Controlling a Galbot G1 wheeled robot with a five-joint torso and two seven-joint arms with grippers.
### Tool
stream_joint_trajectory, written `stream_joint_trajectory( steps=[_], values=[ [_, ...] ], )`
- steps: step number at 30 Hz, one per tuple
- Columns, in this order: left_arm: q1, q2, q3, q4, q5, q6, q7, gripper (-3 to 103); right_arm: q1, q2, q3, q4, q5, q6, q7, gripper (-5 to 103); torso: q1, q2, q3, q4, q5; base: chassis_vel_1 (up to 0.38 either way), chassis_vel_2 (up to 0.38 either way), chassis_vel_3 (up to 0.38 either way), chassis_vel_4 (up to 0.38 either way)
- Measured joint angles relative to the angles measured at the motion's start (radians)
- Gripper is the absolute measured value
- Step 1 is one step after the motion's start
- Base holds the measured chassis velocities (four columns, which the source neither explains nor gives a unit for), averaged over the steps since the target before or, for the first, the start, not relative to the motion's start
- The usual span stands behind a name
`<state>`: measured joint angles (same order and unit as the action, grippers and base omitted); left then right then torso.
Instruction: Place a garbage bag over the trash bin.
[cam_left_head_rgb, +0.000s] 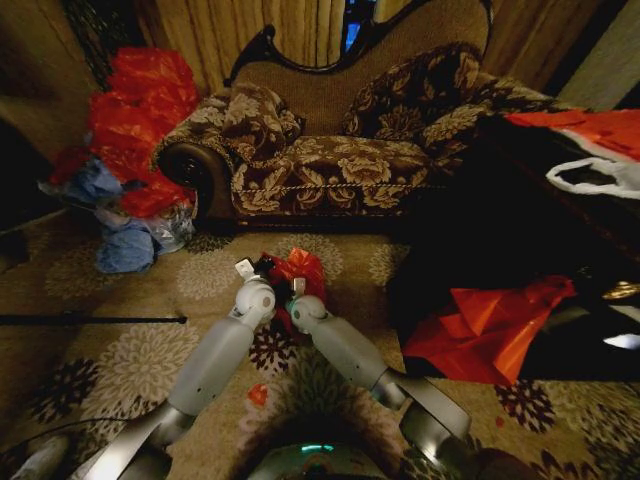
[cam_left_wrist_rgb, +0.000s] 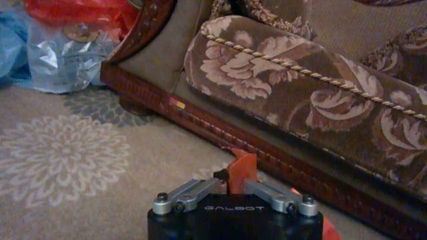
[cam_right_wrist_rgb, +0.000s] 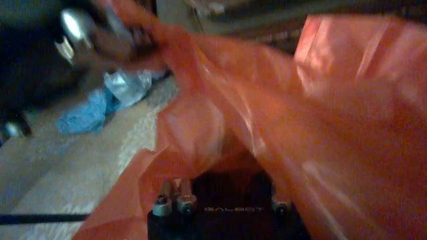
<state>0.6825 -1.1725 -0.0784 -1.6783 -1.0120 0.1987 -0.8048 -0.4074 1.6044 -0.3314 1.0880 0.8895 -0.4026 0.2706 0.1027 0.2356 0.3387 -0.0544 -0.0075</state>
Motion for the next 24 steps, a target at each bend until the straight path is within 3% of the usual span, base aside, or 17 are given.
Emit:
stream_joint_trajectory(
  steps=[2, 4, 6, 7, 9, 13, 19, 24],
  values=[
    [0.001, 0.003, 0.000, -0.003, -0.001, 0.000, -0.001, 0, 0.008, -0.012, -0.010, 0.023, -0.008, 0.003, 0.009, 58, 0.000, 0.000, 0.000, 0.0003, 0.0002, 0.000, 0.000, 0.000, 0.000],
    [0.001, 0.005, -0.002, -0.004, -0.004, 0.000, -0.002, 0, 0.015, -0.044, -0.038, 0.079, -0.008, 0.003, 0.031, 76, 0.000, 0.000, 0.000, 0.0001, 0.0002, 0.000, 0.000, 0.000, 0.000],
    [0.001, 0.005, -0.003, -0.004, -0.005, 0.000, -0.001, 0, 0.017, -0.061, -0.052, 0.107, -0.001, 0.002, 0.045, 76, 0.000, 0.000, 0.000, 0.0001, 0.0003, 0.000, 0.000, 0.000, 0.000],
    [0.000, 0.006, -0.005, -0.004, -0.006, 0.000, -0.001, 0, 0.017, -0.080, -0.067, 0.138, 0.013, -0.002, 0.066, 86, 0.000, 0.000, 0.000, 0.0000, 0.0002, 0.000, 0.000, 0.000, 0.000],
    [0.000, 0.006, -0.006, -0.006, -0.006, 0.000, -0.001, 0, 0.017, -0.090, -0.076, 0.157, 0.024, -0.006, 0.080, 86, 0.000, 0.000, 0.000, 0.0001, 0.0002, 0.000, 0.000, 0.000, 0.000],
    [-0.004, 0.009, -0.010, -0.010, -0.010, -0.009, 0.002, 0, 0.007, -0.123, -0.104, 0.210, 0.044, -0.013, 0.117, 99, 0.000, 0.000, 0.000, 0.0001, 0.0002, 0.000, 0.000, 0.000, 0.000],
    [-0.028, 0.010, -0.009, -0.024, -0.021, -0.030, 0.016, 0, -0.034, -0.174, -0.143, 0.282, 0.019, -0.006, 0.135, 100, 0.000, 0.000, 0.000, 0.0001, 0.0003, 0.000, 0.000, 0.000, 0.000],
    [-0.042, 0.007, -0.003, -0.023, -0.026, -0.030, 0.010, 0, -0.062, -0.219, -0.154, 0.352, -0.105, 0.023, 0.146, 100, 0.000, 0.000, 0.000, 0.0000, 0.0003, 0.000, 0.000, 0.000, 0.000]
  ],
)
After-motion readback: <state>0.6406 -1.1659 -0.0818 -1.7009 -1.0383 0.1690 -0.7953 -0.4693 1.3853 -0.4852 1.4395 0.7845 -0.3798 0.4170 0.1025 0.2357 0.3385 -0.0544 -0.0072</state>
